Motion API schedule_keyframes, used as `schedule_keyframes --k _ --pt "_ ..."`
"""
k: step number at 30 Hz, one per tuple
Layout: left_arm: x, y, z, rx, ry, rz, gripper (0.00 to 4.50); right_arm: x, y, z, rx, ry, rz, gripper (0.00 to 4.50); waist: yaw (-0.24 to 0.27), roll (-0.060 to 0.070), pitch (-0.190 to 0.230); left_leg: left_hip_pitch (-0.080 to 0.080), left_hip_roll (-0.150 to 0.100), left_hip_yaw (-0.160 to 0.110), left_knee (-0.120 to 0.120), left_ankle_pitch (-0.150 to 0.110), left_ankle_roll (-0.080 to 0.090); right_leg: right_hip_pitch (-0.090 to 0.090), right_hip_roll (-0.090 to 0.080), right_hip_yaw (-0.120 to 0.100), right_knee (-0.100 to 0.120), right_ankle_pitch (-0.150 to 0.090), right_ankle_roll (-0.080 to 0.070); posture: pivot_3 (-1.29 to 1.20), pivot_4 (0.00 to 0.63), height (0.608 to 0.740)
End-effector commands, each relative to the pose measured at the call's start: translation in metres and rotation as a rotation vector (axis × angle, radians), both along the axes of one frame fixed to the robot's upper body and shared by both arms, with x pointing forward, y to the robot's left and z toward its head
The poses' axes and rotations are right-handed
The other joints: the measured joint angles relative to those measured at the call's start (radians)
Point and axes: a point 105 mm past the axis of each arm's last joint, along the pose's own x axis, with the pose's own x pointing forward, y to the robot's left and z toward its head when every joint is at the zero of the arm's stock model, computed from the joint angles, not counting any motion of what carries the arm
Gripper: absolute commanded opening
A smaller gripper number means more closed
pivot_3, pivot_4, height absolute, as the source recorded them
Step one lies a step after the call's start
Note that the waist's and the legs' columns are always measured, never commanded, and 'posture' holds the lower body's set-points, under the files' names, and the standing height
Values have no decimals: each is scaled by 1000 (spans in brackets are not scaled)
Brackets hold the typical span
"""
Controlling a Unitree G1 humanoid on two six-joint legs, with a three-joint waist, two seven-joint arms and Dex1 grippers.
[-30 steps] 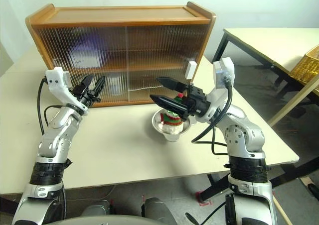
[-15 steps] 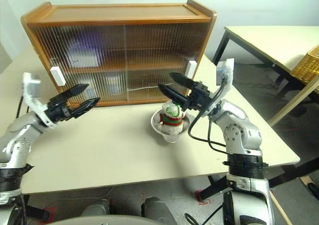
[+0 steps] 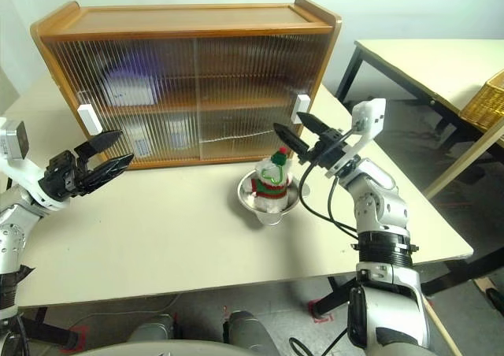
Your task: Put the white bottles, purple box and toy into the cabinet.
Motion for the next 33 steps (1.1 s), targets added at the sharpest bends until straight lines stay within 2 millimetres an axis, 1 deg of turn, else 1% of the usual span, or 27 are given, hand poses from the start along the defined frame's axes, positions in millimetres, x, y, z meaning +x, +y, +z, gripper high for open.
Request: schedule_keyframes --k 1,5,6,8,10,14,17,23,31,33 --pt "-4 -1 2 -9 -23 -8 4500 12 -23 -4 -47 -7 -126 3519 0 1 0 0 0 0 0 0 0 0 0 0 0 1 0 -46 0 740" --pt "-3 -2 2 -8 -29 -6 4500 20 -30 -3 -63 -17 -173 2058 1 1 0 1 1 0 0 0 0 -1 0 0 0 3 1 -44 0 740" --pt "-3 -2 2 -8 -29 -7 4500 23 -32 -2 -68 -20 -195 1572 2 1 0 1 1 0 0 0 1 -1 0 0 0 3 1 -41 0 740" --pt "-3 -2 2 -10 -28 -7 4500 28 -36 0 -77 -21 -236 843 3 2 0 2 1 0 -1 0 1 -1 0 0 0 4 1 -41 0 740" --pt "-3 -2 2 -11 -28 -6 4500 30 -37 1 -80 -25 -248 20 3 3 0 2 1 0 0 0 1 -1 0 1 0 4 1 -41 0 740" --pt "-3 1 2 -9 -34 7 4500 38 -30 10 -88 -18 -257 20 4 3 0 2 2 0 0 1 1 -1 0 1 0 4 1 -31 0 740" --pt "-2 1 2 -8 -35 8 4500 42 -27 12 -101 -3 -263 20 4 3 0 2 2 0 0 0 1 -1 0 1 0 4 1 -31 0 740" --pt "-2 0 0 -4 -35 10 4500 47 -11 19 -105 23 -235 20 6 3 0 2 2 0 -1 0 1 -1 0 1 0 4 1 -30 0 740" --pt "-1 0 1 -4 -37 12 4500 48 3 18 -109 71 -203 20 6 3 0 2 2 1 -1 0 1 -2 0 1 0 4 1 -26 0 740" --pt "-1 -1 0 -3 -37 13 4500 47 13 17 -99 95 -166 20 6 3 0 2 2 1 -1 0 1 -2 0 1 0 4 1 -22 0 740"
